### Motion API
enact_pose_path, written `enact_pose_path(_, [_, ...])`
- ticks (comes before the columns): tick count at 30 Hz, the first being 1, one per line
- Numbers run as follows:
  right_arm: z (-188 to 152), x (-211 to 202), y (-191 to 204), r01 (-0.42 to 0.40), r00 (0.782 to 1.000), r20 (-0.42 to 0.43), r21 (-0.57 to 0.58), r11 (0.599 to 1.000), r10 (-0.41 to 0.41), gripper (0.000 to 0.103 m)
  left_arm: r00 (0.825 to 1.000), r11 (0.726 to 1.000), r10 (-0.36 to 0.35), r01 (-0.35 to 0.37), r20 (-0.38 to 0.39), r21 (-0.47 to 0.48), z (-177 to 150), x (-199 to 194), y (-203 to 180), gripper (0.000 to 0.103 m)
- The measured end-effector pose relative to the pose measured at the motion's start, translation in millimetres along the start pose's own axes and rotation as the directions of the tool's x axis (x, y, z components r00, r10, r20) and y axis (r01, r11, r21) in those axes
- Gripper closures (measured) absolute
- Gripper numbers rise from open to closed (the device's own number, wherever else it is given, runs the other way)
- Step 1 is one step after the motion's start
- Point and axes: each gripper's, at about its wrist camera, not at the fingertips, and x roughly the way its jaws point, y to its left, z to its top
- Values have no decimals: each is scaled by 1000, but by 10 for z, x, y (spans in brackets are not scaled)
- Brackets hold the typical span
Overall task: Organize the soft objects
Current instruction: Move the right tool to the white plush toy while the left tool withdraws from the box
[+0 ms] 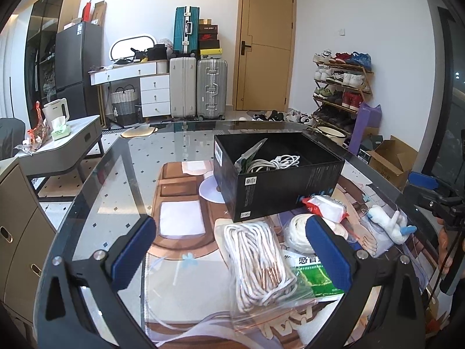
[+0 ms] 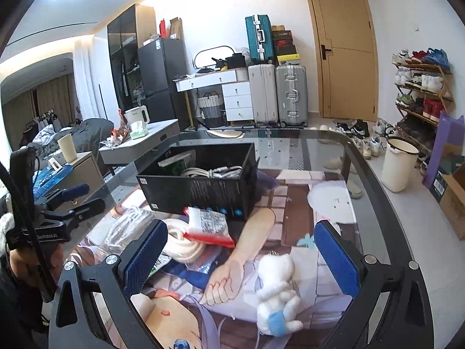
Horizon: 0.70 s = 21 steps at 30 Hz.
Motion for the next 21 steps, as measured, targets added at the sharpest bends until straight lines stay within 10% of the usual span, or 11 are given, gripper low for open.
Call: enact_pose_path(21, [-211, 67, -16, 53, 995, -78, -24, 998, -55, 1, 999, 1000, 9, -8, -47, 26, -140, 77, -49, 0])
